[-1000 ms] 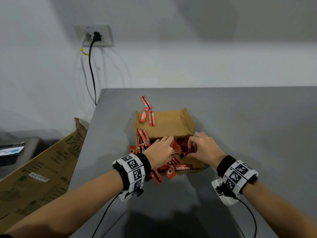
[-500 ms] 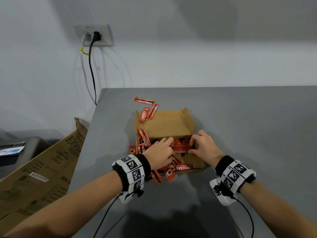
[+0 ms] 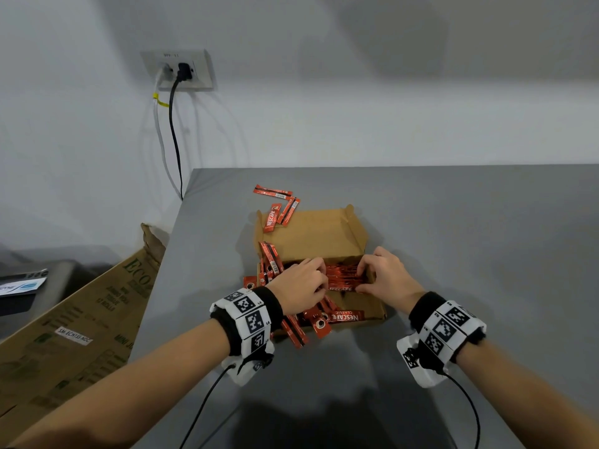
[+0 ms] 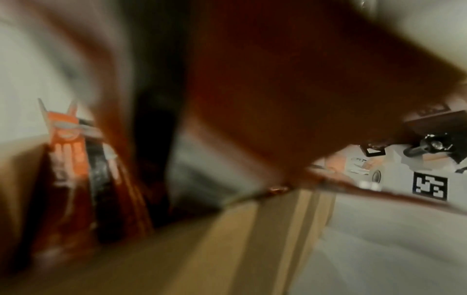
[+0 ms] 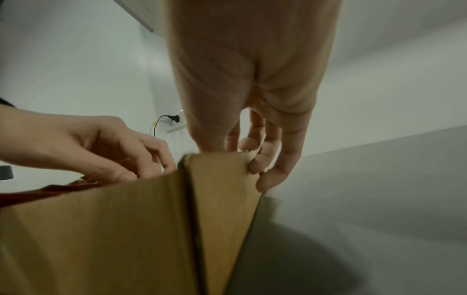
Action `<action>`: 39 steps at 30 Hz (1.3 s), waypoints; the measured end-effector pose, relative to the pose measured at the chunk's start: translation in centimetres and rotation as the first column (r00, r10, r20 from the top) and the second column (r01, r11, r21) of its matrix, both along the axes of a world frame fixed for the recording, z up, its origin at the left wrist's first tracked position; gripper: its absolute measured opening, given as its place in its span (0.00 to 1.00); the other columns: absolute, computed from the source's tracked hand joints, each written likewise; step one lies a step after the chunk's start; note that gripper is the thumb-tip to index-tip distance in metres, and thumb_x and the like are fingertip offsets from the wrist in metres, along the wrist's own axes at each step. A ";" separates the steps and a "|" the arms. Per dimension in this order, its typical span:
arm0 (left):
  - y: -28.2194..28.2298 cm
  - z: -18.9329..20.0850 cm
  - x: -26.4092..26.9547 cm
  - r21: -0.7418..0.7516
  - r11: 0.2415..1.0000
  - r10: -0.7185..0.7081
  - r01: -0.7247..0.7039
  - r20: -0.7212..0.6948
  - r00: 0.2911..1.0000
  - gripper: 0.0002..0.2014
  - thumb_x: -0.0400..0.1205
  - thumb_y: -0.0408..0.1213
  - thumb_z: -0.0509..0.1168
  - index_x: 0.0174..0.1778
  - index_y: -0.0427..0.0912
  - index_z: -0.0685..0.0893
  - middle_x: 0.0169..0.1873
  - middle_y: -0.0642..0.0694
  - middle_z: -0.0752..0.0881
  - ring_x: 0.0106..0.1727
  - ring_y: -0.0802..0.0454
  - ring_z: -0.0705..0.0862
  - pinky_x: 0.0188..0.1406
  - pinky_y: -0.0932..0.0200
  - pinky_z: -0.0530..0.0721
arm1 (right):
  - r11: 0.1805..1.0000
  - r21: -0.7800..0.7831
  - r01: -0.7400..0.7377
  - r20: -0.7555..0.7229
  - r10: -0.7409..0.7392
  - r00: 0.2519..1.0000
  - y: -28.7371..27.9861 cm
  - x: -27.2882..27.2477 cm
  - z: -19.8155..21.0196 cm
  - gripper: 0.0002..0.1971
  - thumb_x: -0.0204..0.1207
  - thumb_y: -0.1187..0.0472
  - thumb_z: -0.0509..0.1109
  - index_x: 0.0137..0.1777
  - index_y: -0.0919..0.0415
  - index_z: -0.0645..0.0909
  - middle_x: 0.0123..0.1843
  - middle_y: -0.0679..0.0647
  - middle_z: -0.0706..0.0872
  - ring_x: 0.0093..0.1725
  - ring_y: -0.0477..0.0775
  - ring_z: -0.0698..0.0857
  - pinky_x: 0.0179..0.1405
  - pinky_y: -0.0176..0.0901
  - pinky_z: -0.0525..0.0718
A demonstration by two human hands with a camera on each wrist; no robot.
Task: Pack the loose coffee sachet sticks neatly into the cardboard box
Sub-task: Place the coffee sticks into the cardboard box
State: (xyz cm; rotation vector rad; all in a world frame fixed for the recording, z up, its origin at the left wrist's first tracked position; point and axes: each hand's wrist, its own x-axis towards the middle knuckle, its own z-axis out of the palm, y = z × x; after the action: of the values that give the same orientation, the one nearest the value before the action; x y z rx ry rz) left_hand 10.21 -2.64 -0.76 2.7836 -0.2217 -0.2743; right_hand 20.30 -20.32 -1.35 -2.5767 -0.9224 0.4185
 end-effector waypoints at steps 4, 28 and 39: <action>0.3 0.3 -0.2 -0.044 0.999 0.025 -0.024 0.010 1.000 0.13 0.85 0.36 0.56 0.56 0.39 0.86 0.58 0.46 0.77 0.58 0.54 0.76 0.61 0.56 0.76 | 1.000 -0.004 -0.014 -0.005 0.014 1.000 -0.2 0.0 0.2 0.12 0.66 0.59 0.79 0.45 0.54 0.78 0.46 0.47 0.69 0.46 0.46 0.71 0.46 0.34 0.70; 11.3 1.6 9.0 0.202 0.924 0.358 -0.324 -0.161 0.920 0.23 0.86 0.39 0.55 0.79 0.49 0.64 0.66 0.33 0.74 0.66 0.37 0.75 0.67 0.46 0.75 | 0.998 0.001 -0.060 0.074 0.060 0.995 0.0 0.1 1.5 0.06 0.75 0.54 0.70 0.48 0.54 0.80 0.47 0.46 0.73 0.48 0.46 0.76 0.47 0.30 0.74; 10.4 0.0 11.3 0.311 0.926 0.280 -0.213 -0.186 0.942 0.19 0.86 0.44 0.56 0.71 0.42 0.76 0.68 0.41 0.78 0.67 0.44 0.78 0.68 0.44 0.73 | 0.959 -0.214 -0.184 0.126 0.214 0.969 -1.1 -2.1 1.2 0.16 0.72 0.38 0.66 0.54 0.45 0.81 0.54 0.42 0.72 0.59 0.46 0.67 0.52 0.41 0.61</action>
State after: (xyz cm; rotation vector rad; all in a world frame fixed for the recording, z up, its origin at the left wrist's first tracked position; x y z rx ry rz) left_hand 21.49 7.71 -0.75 2.9877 0.2474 -0.5991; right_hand 18.16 -21.38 -0.19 -2.7364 -1.2597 0.3974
